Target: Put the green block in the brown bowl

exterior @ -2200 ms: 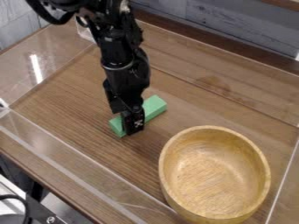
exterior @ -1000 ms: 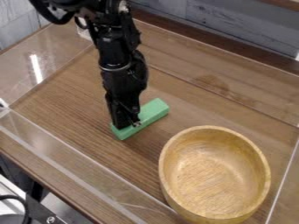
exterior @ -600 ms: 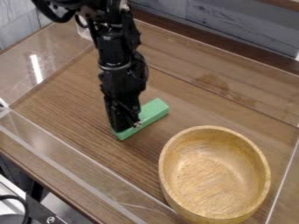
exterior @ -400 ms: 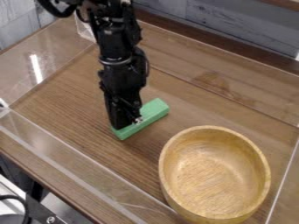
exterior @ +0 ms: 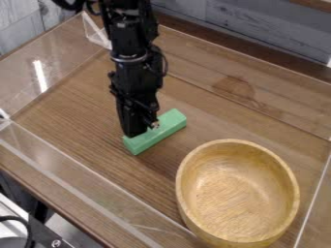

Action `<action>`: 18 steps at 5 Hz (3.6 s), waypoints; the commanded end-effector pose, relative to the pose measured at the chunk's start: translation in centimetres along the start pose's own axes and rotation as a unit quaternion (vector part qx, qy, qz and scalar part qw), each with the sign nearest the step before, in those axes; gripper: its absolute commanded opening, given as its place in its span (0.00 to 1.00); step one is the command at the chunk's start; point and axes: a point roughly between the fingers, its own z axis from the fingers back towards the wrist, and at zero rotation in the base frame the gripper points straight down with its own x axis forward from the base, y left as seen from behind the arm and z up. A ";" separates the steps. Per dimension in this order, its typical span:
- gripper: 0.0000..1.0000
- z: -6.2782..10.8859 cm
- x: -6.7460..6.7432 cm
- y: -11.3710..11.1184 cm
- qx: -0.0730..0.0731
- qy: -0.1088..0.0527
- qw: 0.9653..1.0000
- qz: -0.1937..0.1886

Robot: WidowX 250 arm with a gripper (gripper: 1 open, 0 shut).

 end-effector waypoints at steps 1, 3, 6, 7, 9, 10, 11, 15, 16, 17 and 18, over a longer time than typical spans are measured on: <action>0.00 1.7 0.7 0.7 0.012 -0.019 1.000 0.006; 1.00 2.2 1.4 1.2 0.017 -0.026 0.999 -0.009; 1.00 0.3 2.2 1.6 0.024 -0.034 0.998 -0.041; 1.00 -0.7 2.3 1.6 0.025 -0.034 0.998 -0.050; 0.00 -1.6 2.4 1.6 0.022 -0.032 0.998 -0.051; 0.00 -1.1 2.4 1.5 0.018 -0.029 0.999 -0.039; 0.00 -0.3 2.5 1.4 0.015 -0.027 0.999 -0.023; 0.00 7.0 3.5 1.1 0.035 -0.052 0.997 0.042; 0.00 10.5 4.3 1.6 0.047 -0.078 0.993 0.075; 0.00 9.5 2.4 -2.3 0.035 -0.069 0.996 0.040; 0.00 8.7 1.1 -6.4 0.025 -0.063 0.998 0.009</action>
